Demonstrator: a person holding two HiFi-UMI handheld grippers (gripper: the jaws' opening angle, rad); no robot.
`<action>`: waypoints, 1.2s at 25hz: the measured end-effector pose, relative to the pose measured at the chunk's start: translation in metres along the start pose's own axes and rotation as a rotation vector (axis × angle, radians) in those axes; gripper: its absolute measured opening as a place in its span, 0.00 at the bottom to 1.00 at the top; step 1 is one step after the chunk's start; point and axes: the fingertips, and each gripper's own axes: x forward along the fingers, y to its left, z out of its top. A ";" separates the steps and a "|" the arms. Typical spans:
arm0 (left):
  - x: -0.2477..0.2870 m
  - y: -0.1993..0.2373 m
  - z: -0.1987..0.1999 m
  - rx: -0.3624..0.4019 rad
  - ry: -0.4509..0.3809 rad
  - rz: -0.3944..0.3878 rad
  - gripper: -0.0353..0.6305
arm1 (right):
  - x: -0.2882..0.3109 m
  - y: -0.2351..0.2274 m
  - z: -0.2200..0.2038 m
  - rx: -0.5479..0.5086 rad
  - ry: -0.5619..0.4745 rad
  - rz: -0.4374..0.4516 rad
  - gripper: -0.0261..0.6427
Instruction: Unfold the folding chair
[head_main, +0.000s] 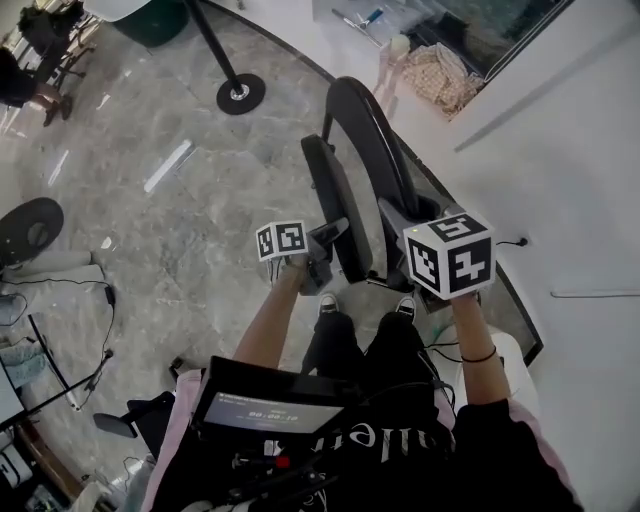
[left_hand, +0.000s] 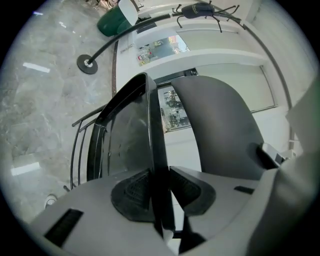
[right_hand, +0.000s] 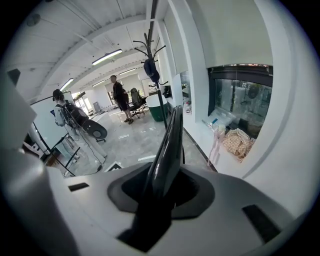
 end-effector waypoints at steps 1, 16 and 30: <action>-0.011 0.005 0.001 -0.005 -0.011 -0.002 0.19 | 0.004 0.011 0.000 -0.012 0.004 0.009 0.20; -0.024 0.022 -0.012 -0.098 -0.118 -0.042 0.19 | 0.007 0.009 -0.013 -0.109 0.047 0.099 0.20; -0.094 0.116 -0.026 -0.129 -0.225 0.082 0.29 | 0.023 -0.077 -0.043 0.028 0.072 0.163 0.19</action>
